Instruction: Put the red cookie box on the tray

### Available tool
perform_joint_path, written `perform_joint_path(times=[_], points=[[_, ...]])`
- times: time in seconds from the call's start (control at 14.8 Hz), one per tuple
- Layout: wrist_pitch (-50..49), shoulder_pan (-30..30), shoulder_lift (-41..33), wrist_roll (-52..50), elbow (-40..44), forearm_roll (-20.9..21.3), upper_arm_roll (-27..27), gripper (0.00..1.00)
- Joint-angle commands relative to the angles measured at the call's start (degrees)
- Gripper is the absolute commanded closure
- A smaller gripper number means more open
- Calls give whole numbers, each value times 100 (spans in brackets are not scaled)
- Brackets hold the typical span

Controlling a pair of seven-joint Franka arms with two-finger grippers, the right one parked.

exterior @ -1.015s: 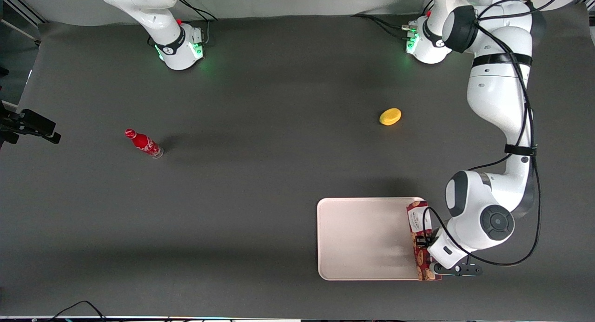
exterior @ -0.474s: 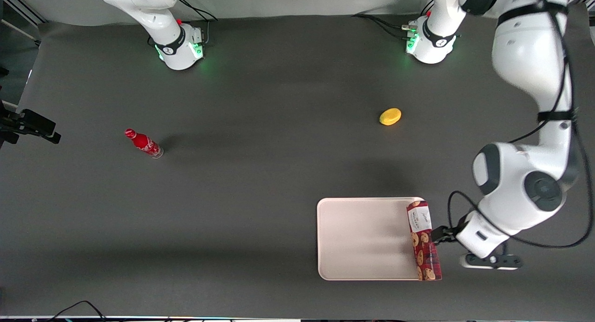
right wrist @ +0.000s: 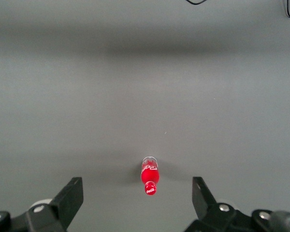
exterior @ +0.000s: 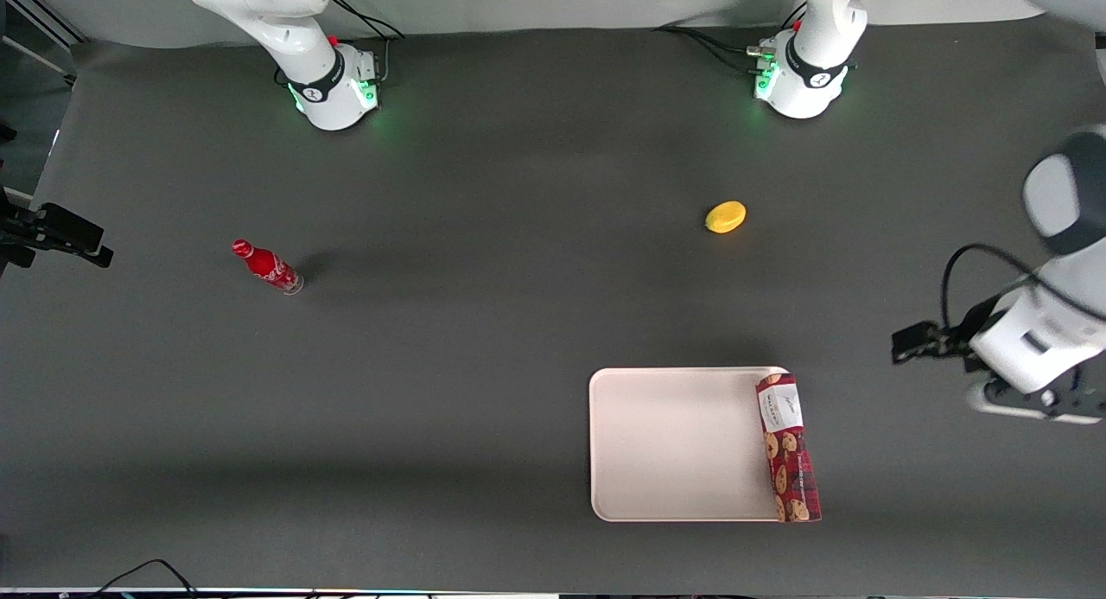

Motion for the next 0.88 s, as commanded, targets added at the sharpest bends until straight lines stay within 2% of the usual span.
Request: perform_joint_path(times=[0.0, 0.41, 0.81], points=[[-501, 16, -1090, 69, -654, 550, -30, 0], [-1346, 121, -1962, 122, -664, 579, -30, 0], [-1548, 113, -2068, 131, -664, 570, -30, 0]])
